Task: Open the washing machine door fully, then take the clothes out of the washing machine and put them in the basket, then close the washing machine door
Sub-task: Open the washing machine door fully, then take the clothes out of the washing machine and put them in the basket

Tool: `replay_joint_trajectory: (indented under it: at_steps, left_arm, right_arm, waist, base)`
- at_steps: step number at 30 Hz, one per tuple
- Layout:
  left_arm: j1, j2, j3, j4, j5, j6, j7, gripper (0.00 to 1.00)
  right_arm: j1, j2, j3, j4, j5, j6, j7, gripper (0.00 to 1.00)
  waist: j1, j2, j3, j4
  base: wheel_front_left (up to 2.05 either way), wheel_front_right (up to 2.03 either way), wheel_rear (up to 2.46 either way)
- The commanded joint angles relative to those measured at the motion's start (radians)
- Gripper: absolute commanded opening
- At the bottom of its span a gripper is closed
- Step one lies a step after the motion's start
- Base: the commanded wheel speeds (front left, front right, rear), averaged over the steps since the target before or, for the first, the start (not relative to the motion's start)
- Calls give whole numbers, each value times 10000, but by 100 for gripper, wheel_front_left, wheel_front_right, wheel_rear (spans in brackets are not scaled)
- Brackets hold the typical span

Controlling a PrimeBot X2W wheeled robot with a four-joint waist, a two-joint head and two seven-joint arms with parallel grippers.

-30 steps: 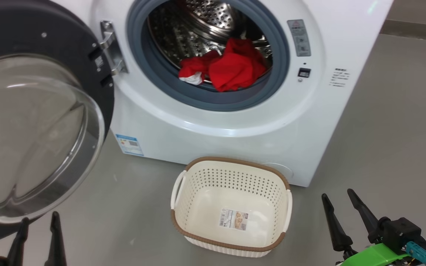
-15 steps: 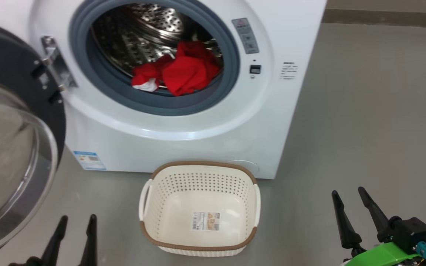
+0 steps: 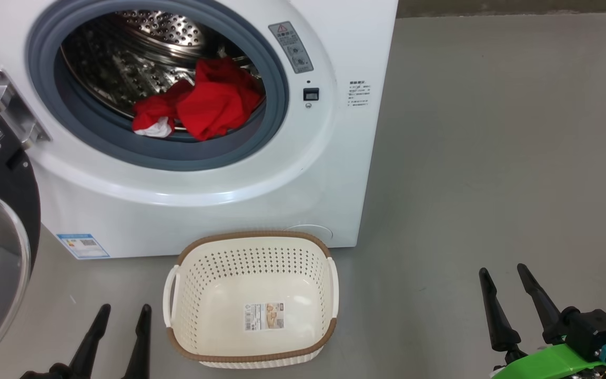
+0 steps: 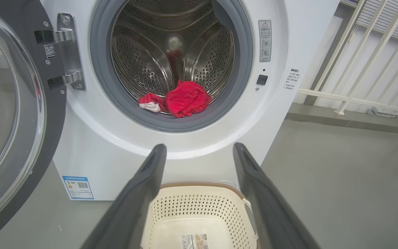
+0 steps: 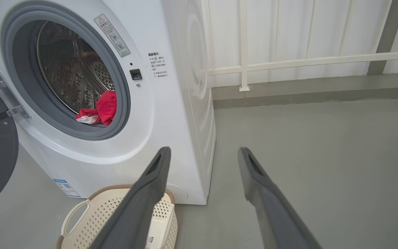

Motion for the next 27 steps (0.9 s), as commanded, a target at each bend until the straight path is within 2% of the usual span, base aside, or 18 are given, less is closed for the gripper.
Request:
replay_joint_trajectory:
  at_steps: [1, 27]
  left_arm:
    - [-260, 234, 279, -240, 69, 8, -51, 100]
    - [-355, 264, 248, -307, 137, 8, -51, 100]
  right_arm:
    - [-2, -72, 172, -271, 61, 63, -92, 100]
    - [-53, -42, 36, -366, 18, 63, -92, 100]
  waist:
    - [0, -1, -14, -63]
    - [0, -1, 118, 65]
  base:
    - [0, 0, 0]
    - [10, -10, 0]
